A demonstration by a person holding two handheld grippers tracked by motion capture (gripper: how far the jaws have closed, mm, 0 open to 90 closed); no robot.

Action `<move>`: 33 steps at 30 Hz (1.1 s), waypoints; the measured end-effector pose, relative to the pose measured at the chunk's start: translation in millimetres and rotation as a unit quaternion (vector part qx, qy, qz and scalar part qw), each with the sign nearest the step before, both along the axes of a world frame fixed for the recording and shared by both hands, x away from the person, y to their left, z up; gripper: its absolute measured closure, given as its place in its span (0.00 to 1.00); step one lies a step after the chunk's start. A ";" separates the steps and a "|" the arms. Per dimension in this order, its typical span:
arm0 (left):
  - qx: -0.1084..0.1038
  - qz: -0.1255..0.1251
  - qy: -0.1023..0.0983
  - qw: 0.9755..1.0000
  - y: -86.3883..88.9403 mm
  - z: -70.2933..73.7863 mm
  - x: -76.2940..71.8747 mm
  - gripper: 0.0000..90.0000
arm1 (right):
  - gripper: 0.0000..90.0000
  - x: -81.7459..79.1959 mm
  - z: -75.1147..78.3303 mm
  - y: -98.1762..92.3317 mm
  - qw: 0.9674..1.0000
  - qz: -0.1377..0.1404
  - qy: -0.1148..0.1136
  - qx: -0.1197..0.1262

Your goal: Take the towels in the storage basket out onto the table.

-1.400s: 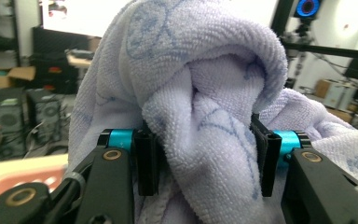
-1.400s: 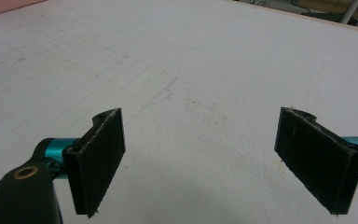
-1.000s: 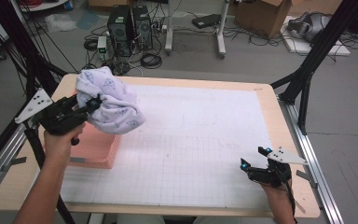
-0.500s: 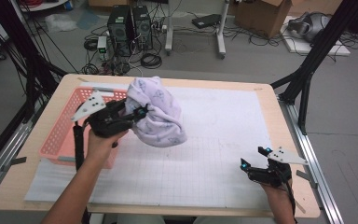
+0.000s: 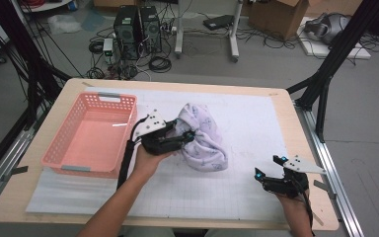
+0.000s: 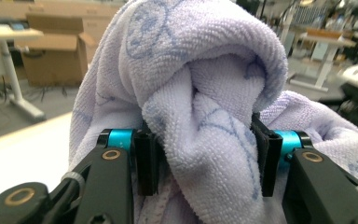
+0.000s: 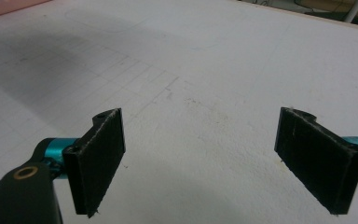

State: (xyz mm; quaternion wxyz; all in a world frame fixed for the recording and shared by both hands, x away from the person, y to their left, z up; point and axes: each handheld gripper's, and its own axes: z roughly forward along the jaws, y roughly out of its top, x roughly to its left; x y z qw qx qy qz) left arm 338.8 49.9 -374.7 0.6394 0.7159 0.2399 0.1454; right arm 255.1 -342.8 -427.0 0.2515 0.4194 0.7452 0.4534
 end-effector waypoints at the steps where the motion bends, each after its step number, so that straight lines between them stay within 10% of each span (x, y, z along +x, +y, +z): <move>1: 0.000 0.000 0.003 1.000 -4.7 -4.7 1.1 0.61 | 0.16 0.2 -0.7 0.4 1.000 0.001 0.002 0.000; 13: 0.051 0.010 0.069 0.996 -37.4 -49.7 20.0 0.59 | 0.16 2.3 -3.0 -0.6 1.000 -0.001 0.008 -0.001; 17: 0.066 0.019 0.089 0.994 -37.2 -53.8 21.7 0.45 | 0.16 2.6 -3.6 0.4 1.000 0.001 0.009 -0.002; 21: 0.057 0.038 0.087 0.994 -27.1 -42.1 16.7 0.27 | 0.16 3.3 -3.9 0.4 1.000 0.003 0.008 -0.004; 33: 0.024 0.074 0.051 0.996 42.2 -36.6 -23.1 0.22 | 0.16 6.2 -3.4 5.3 1.000 0.004 0.007 -0.001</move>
